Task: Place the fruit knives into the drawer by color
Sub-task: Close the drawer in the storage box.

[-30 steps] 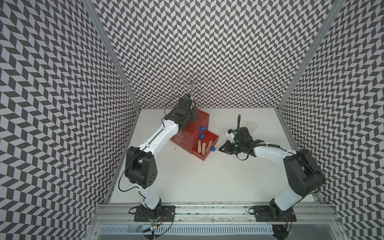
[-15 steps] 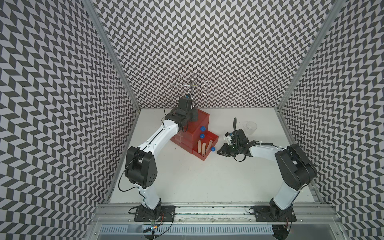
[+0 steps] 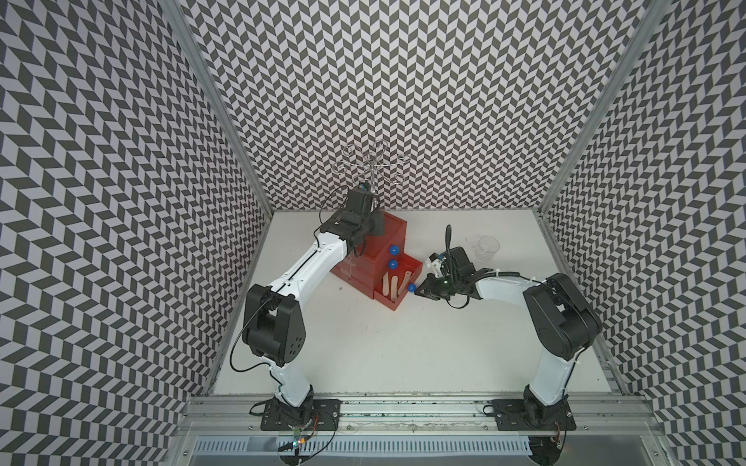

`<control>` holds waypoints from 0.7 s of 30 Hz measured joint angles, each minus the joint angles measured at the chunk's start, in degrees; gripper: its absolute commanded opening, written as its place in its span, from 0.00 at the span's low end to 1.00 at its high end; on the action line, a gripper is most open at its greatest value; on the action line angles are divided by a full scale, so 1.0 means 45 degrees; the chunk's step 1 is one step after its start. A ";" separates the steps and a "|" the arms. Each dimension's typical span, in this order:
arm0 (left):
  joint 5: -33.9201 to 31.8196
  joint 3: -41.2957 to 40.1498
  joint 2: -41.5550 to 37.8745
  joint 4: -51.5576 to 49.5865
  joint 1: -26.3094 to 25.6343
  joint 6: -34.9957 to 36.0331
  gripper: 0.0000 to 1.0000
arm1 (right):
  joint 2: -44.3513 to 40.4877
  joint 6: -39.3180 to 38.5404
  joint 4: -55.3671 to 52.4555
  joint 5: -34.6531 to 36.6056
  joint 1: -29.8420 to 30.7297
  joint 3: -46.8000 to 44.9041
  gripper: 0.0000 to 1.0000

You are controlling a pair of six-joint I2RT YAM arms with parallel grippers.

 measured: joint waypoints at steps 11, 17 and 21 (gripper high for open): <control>0.0000 0.0000 0.0000 0.0000 0.0000 0.0000 0.00 | 0.0928 0.0121 0.0015 -0.0121 0.0277 0.1122 0.00; 0.0000 0.0000 0.0000 0.0000 0.0000 0.0000 0.00 | 0.1404 0.0248 0.0019 -0.0146 0.0461 0.1739 0.00; -0.0005 0.0000 0.0000 -0.0005 0.0000 0.0000 0.00 | 0.1637 0.0321 0.0015 -0.0175 0.0534 0.2045 0.00</control>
